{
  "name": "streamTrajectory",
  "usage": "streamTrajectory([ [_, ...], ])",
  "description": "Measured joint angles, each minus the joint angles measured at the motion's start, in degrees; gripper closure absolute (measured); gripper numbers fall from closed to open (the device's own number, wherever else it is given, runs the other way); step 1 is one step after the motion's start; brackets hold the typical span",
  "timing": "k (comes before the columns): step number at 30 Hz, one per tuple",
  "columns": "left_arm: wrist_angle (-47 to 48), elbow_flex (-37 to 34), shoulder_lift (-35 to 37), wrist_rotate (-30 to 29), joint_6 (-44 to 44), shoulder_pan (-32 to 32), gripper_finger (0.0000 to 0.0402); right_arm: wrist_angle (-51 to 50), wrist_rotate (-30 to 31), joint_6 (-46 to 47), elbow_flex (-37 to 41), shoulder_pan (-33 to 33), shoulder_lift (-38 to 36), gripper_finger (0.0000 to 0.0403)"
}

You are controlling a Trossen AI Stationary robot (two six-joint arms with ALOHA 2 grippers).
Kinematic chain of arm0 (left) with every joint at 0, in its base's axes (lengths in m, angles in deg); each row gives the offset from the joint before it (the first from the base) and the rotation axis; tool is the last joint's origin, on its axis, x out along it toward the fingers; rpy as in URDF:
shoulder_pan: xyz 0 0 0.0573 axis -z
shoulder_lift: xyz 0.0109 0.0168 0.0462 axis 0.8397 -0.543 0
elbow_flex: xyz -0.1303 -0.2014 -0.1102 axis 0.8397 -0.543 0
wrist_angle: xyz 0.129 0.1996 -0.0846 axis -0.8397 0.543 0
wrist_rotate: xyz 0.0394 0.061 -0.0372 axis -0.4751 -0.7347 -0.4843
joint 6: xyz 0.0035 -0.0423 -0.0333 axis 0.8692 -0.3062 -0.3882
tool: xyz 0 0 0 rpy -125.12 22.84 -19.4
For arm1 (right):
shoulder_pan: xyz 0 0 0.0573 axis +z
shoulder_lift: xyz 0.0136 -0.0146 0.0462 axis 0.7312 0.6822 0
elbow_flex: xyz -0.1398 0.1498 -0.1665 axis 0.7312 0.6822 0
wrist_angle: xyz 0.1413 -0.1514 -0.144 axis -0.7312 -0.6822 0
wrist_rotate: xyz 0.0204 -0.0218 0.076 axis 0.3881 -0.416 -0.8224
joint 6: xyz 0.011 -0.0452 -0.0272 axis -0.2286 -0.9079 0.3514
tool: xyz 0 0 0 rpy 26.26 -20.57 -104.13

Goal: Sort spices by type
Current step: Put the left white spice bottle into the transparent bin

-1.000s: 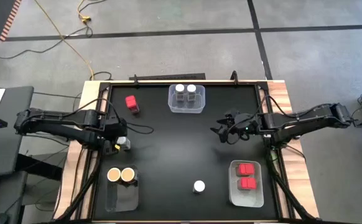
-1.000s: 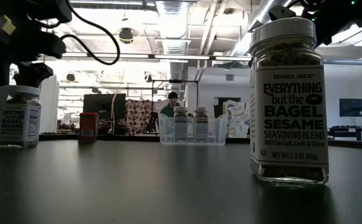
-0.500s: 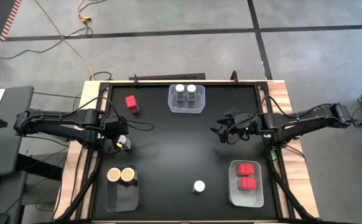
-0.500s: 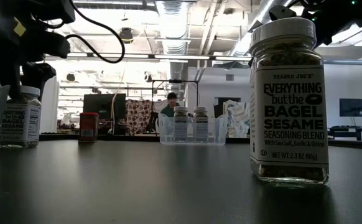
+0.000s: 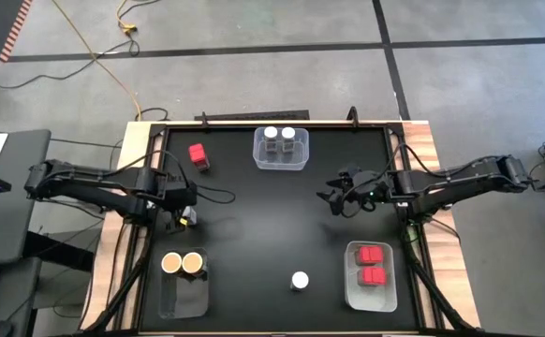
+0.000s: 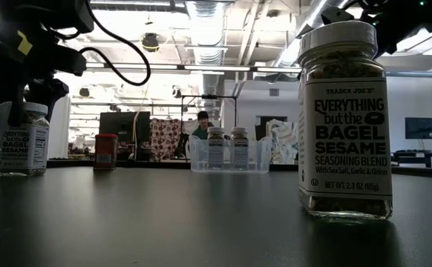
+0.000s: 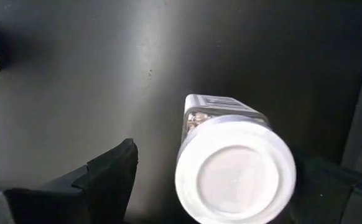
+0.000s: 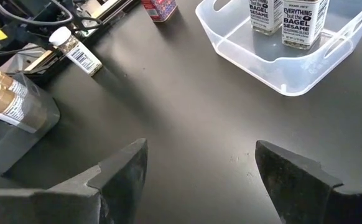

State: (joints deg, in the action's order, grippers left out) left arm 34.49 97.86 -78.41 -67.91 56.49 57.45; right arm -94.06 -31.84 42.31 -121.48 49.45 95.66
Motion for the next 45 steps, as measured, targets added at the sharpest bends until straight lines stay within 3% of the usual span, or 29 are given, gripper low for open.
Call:
streamTrajectory([
  [5, -0.2, 0.0, 0.2, 0.0, -0.2, 0.0, 0.0075, -0.8, 0.0, 0.0, 0.0, 0.0, 0.0, 0.0081],
  [17, -0.2, 0.0, 0.2, 0.5, -0.3, 0.0, 0.0168, -1.2, 0.0, 0.0, 0.0, 0.0, 0.0, 0.0081],
  [26, -0.3, 0.1, 0.2, 0.4, -7.7, 0.0, 0.0203, -2.3, -0.7, 0.1, -0.1, 0.0, -1.8, 0.0081],
  [33, -2.1, 4.2, -0.2, -0.8, -11.5, 0.0, 0.0201, -17.3, -0.7, -2.7, -2.7, -0.2, -8.2, 0.0081],
  [39, -3.7, 10.0, -5.3, -2.2, -14.9, 0.0, 0.0201, -22.7, -0.7, 1.7, -4.2, 0.2, -13.2, 0.0081],
  [45, -3.7, 18.9, -16.6, -2.3, -14.0, 0.0, 0.0202, -24.3, -0.6, -2.4, -4.2, 3.3, -16.3, 0.0081],
])
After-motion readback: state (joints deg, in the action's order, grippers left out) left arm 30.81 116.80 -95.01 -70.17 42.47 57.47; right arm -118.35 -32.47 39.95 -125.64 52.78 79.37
